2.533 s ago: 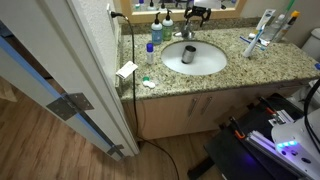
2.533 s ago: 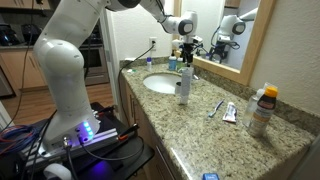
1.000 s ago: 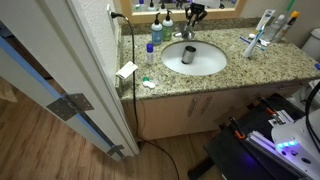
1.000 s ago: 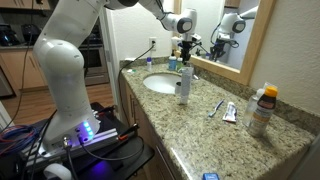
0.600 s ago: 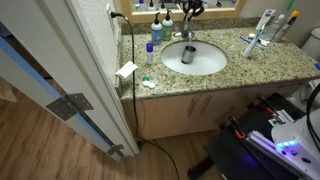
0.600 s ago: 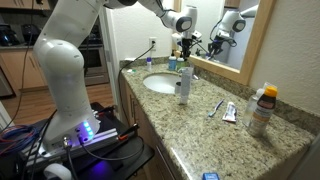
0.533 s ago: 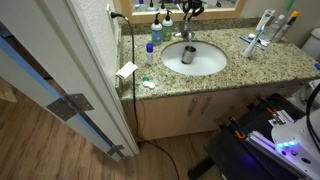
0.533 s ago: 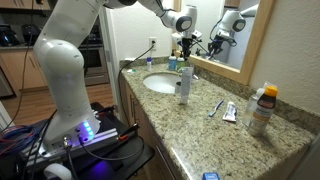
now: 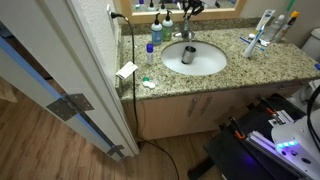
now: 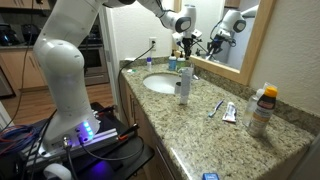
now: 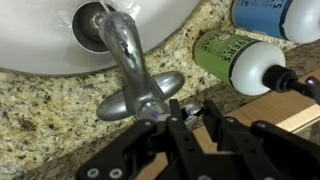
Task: Put the metal cup in the sink and then open the tap to fill it
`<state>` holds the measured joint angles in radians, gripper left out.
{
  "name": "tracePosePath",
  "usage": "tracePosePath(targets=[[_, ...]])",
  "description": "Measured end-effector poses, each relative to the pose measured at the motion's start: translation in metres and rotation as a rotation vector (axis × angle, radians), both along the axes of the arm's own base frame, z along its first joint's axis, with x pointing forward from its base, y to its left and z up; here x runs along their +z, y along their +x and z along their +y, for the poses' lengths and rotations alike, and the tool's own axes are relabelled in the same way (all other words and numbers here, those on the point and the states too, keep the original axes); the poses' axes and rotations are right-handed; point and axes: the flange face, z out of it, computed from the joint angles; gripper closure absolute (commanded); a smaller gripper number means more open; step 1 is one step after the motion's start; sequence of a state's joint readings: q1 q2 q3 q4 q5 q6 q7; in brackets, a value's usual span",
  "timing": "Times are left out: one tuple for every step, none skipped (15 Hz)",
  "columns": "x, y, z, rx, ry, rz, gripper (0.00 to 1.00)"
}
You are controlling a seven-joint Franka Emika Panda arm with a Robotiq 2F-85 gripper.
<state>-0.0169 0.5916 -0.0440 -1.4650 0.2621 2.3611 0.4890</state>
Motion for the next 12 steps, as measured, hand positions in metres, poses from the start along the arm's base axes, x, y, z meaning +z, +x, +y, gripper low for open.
tracePosePath(targets=[[0.001,-0.002,0.000,-0.012,0.002,-0.011,0.45],[0.001,-0.003,0.000,-0.021,0.002,-0.021,0.38],[0.005,-0.005,0.002,-0.028,0.001,-0.037,0.33],[0.009,-0.007,0.004,-0.034,-0.001,-0.053,0.25],[0.020,-0.010,0.008,-0.039,-0.001,-0.073,0.43],[0.036,-0.013,0.012,-0.045,0.003,-0.097,0.35],[0.053,-0.017,0.017,-0.048,0.008,-0.116,0.29],[0.067,-0.021,0.020,-0.049,0.012,-0.128,0.25],[0.073,-0.025,0.022,-0.049,0.014,-0.133,0.25],[0.075,-0.027,0.021,-0.050,0.014,-0.133,0.25],[0.073,-0.029,0.021,-0.051,0.014,-0.128,0.25],[0.070,-0.029,0.020,-0.053,0.013,-0.124,0.25]])
